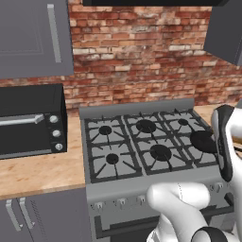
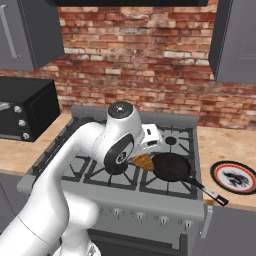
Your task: Pick the croissant and place it on the pan. Then turn on the stove to warm the croissant.
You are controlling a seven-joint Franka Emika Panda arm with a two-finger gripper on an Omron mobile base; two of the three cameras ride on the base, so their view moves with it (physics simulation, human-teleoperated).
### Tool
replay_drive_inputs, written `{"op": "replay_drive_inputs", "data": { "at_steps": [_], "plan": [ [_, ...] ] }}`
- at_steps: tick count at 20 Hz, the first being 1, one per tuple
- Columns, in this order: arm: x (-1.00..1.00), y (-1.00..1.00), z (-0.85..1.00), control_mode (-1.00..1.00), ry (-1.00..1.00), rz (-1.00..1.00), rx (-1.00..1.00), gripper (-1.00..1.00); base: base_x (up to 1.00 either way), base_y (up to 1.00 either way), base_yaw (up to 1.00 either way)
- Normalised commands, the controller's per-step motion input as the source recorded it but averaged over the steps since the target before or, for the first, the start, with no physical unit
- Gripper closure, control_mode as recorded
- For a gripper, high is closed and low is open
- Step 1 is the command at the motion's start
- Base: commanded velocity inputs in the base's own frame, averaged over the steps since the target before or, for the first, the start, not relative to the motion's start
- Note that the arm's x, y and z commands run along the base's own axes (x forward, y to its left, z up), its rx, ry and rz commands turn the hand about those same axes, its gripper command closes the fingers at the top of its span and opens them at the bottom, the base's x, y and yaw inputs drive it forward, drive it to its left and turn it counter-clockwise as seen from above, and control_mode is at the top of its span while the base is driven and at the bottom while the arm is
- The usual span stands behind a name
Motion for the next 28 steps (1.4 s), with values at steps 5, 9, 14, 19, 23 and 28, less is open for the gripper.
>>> {"op": "replay_drive_inputs", "data": {
  "at_steps": [5, 9, 14, 19, 23, 28],
  "plan": [
    [0.51, -0.05, -0.08, -1.0, 0.0, 0.0, -0.01, 1.0, 0.0, 0.0, 0.0],
    [0.82, -0.28, -0.09, -1.0, 0.0, 0.0, 0.0, 1.0, 0.0, 0.0, 0.0],
    [0.69, -0.45, -0.12, -1.0, 0.0, 0.0, 0.0, 1.0, 0.0, 0.0, 0.0],
    [0.09, -0.26, -0.2, -1.0, 0.0, 0.0, 0.0, 1.0, 0.0, 0.0, 0.0],
    [-0.02, 0.04, -0.16, -1.0, 0.04, 0.0, 0.0, 1.0, 0.0, 0.0, 0.0],
    [0.13, 0.03, -0.96, -1.0, 0.12, 0.0, -0.05, 1.0, 0.0, 0.0, 0.0]
  ]
}}
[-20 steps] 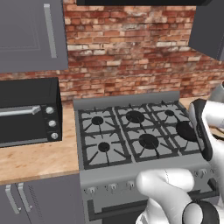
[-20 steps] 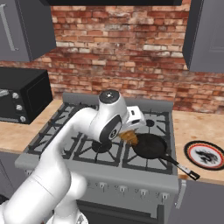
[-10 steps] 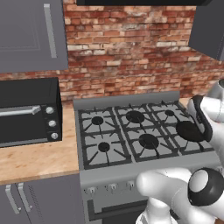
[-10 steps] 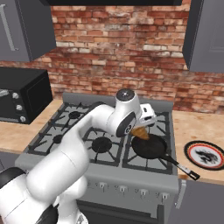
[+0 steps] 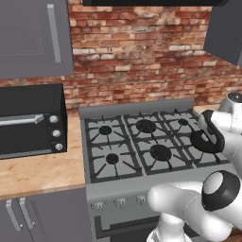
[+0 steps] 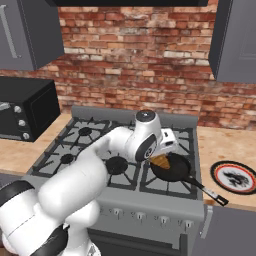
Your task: Pick the croissant and place it on the pan. Then turn on the stove to warm the croissant.
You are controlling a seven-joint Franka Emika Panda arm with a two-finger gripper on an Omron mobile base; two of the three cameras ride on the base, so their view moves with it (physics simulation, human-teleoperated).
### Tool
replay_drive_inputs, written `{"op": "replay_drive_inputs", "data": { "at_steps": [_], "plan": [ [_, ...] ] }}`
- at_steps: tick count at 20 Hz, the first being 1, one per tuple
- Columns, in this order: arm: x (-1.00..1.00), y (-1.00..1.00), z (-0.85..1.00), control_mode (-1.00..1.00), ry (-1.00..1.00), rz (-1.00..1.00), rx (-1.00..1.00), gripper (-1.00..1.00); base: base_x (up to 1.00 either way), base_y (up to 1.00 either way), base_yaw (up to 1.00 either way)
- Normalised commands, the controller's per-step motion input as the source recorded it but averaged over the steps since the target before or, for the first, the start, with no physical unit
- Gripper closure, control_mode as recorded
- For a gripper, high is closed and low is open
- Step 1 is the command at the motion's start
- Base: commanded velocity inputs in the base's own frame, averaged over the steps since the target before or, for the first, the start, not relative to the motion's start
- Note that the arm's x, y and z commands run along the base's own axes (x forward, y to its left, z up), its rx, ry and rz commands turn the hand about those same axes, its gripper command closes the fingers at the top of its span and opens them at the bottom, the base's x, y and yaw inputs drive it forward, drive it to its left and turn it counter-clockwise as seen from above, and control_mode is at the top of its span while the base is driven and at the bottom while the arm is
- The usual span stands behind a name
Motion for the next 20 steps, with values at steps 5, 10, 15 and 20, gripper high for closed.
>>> {"op": "replay_drive_inputs", "data": {
  "at_steps": [5, 10, 15, 20],
  "plan": [
    [0.08, 0.0, -0.2, -1.0, 0.0, 0.0, -0.02, 1.0, 0.0, 0.0, 0.0],
    [0.28, -0.12, -0.22, -1.0, 0.0, 0.0, 0.0, 1.0, 0.0, 0.0, 0.0],
    [0.25, -0.28, 0.0, -1.0, 0.0, 0.0, 0.0, 1.0, 0.0, 0.0, 0.0],
    [0.08, -0.13, -0.01, -1.0, 0.0, 0.0, 0.01, 1.0, 0.0, 0.0, 0.0]
  ]
}}
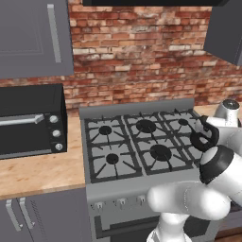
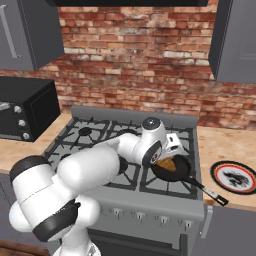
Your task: Pick the croissant and place it on the pan. Then turn on the stove to warm the croissant.
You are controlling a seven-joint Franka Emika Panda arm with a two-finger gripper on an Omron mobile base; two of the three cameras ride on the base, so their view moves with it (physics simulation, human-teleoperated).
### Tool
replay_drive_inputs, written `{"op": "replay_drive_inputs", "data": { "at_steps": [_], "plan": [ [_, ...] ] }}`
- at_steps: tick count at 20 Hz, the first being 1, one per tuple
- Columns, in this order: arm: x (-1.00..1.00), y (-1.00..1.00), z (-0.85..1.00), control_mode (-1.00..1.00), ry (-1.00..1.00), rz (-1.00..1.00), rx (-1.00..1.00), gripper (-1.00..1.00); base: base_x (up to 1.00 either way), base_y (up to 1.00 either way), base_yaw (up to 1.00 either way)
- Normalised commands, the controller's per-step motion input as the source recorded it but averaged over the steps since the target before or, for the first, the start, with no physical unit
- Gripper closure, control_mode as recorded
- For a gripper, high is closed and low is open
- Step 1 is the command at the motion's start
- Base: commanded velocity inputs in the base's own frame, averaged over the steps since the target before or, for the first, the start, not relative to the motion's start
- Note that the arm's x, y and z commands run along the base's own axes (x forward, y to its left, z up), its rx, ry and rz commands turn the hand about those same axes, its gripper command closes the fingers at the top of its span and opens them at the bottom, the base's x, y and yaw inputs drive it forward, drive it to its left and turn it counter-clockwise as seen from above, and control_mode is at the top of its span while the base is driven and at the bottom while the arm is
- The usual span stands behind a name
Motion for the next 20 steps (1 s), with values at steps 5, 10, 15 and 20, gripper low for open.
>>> {"op": "replay_drive_inputs", "data": {
  "at_steps": [5, 10, 15, 20],
  "plan": [
    [0.27, -0.11, -0.17, -1.0, 0.0, 0.0, 0.0, 1.0, 0.0, 0.0, 0.0],
    [0.28, -0.15, -0.16, -1.0, 0.0, 0.0, 0.0, 1.0, 0.0, 0.0, 0.0],
    [0.17, -0.23, -0.13, -1.0, 0.0, 0.0, 0.0, 1.0, 0.0, 0.0, 0.0],
    [0.03, -0.13, -0.08, -1.0, 0.0, 0.0, 0.0, 1.0, 0.0, 0.0, 0.0]
  ]
}}
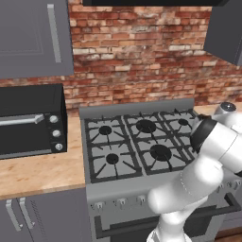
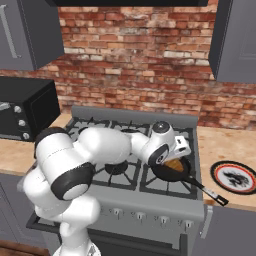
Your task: Pick the croissant and place it on the pan. Then turn on the stove to warm the croissant.
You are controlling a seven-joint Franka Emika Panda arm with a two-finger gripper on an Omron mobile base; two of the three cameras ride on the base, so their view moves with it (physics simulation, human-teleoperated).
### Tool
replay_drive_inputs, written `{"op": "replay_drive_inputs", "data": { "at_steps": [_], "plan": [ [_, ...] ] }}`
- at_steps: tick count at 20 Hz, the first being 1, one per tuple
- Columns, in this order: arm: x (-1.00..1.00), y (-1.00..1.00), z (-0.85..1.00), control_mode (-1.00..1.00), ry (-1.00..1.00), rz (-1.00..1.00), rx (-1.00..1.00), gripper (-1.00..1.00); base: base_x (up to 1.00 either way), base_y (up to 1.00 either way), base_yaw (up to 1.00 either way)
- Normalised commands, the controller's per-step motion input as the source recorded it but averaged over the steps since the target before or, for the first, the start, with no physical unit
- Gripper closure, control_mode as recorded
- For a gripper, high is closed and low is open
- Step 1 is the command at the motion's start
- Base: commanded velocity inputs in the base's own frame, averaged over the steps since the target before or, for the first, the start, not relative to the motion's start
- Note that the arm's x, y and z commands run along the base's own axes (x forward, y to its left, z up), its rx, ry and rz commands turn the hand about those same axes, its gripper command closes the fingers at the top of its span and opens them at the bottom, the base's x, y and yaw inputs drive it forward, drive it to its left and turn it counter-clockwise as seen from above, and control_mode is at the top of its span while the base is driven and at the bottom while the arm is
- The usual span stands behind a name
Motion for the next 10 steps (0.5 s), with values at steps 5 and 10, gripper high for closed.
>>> {"op": "replay_drive_inputs", "data": {
  "at_steps": [5, 10],
  "plan": [
    [0.0, -0.01, -0.02, -1.0, 0.0, 0.0, 0.0, -1.0, 0.0, 0.0, 0.0],
    [0.0, -0.01, 0.0, -1.0, 0.0, 0.0, 0.0, -1.0, 0.0, 0.0, 0.0]
  ]
}}
